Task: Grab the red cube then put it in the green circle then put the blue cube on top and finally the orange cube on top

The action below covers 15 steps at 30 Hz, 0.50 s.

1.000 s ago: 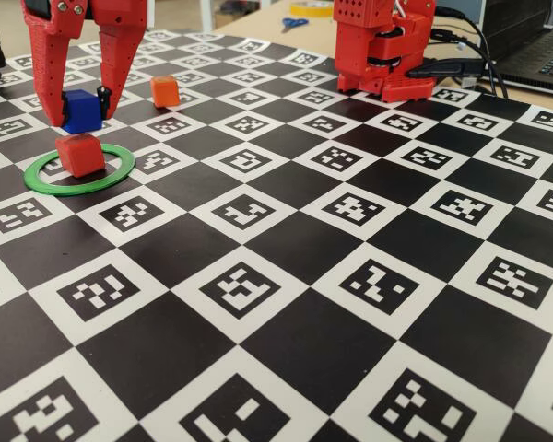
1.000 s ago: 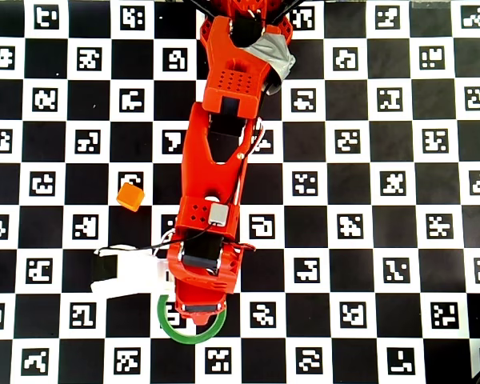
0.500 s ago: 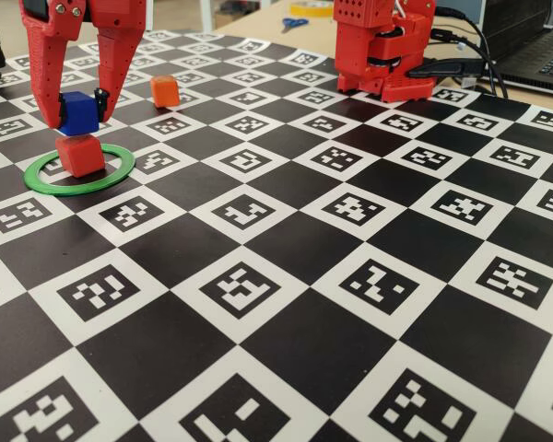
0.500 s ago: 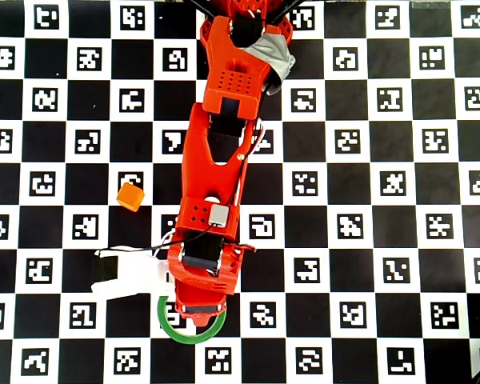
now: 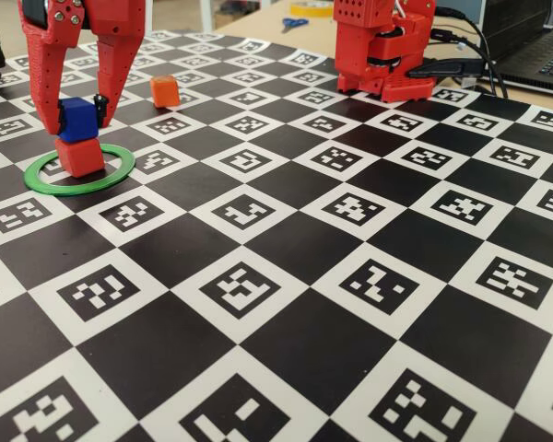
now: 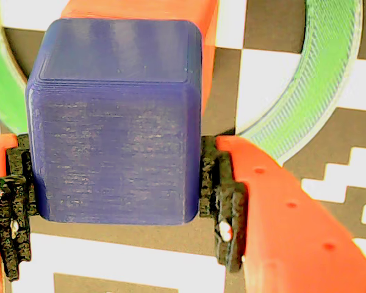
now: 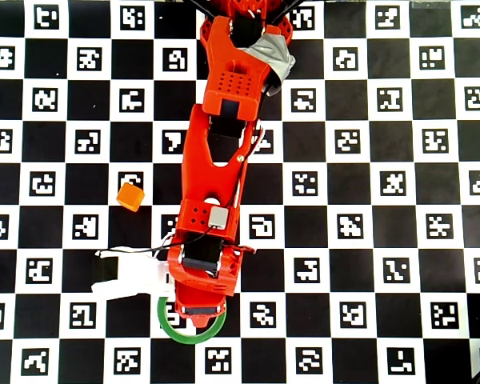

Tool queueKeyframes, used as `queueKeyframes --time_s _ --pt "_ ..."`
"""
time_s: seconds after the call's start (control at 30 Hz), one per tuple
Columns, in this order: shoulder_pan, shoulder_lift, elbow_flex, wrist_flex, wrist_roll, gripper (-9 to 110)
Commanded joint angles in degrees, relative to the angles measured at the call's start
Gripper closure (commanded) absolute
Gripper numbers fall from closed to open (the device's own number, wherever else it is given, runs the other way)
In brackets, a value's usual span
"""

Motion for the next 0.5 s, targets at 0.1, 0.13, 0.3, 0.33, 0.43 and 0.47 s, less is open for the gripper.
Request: queueKeyframes --time_s 0.1,0.13,0.3,0.33,0.43,0.47 --pt "-0.88 1.85 -5.19 -0.62 1.32 94" --pt "-0.88 1.85 -5.27 -0.44 1.76 92" --pt "-0.44 1.85 -5.98 -0.09 3.52 79" --pt "-0.35 1.93 -6.06 0.00 3.69 75" --pt "-0.35 2.02 -6.42 0.44 3.78 68" --pt "-0.35 2.02 -6.50 0.53 3.78 67"
